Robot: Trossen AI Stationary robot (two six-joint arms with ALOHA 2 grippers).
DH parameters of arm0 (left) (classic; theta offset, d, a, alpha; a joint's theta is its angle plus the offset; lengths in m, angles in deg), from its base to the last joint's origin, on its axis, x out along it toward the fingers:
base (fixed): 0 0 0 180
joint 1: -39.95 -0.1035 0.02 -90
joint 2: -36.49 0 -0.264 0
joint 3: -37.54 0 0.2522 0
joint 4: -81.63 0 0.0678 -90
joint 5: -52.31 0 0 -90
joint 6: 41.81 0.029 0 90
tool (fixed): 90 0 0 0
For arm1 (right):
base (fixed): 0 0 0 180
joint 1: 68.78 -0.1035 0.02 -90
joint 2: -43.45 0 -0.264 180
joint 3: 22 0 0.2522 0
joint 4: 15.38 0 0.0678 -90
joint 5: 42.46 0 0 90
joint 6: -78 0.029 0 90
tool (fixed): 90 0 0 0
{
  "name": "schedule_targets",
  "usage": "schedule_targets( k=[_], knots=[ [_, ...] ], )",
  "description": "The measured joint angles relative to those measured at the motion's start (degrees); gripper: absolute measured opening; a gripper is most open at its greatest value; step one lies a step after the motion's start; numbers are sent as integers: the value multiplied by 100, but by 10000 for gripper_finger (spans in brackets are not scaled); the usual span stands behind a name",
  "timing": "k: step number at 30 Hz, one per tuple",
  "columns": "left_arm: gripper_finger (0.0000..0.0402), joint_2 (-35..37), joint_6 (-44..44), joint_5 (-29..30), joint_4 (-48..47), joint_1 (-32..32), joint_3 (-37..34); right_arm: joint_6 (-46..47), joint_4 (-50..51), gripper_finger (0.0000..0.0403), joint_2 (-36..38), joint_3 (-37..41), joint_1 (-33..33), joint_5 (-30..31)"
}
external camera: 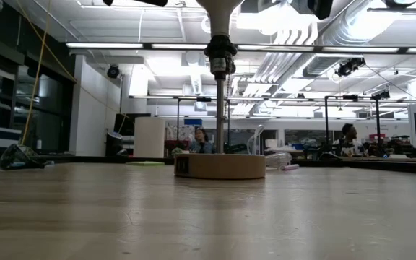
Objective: Screw lightbulb
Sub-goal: Insert the lightbulb into the lamp
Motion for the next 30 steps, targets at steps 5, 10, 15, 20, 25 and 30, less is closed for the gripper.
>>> schedule_targets(
  k=[5, 10, 15, 20, 25, 30],
  knots=[
    [0, -4, 2, -21, -4, 23, 0, 35, 13, 0, 0, 0, 2, 0],
    [0, 11, 2, -74, -41, 23, 0, 36, 37, 0, 0, 0, 2, 2],
    [0, 11, 3, -150, -116, 23, 0, 11, 48, 0, 0, 0, 7, 105],
    [0, 33, 1, -297, -113, -55, 0, -17, 72, 0, 0, 0, 7, 107],
    [0, 33, -188, -523, -113, -78, 0, -9, 166, 0, 0, 0, 37, 575],
    [0, 50, -160, -569, -52, -78, 0, -131, -166, 0, 0, 0, 383, 845]
  ],
)
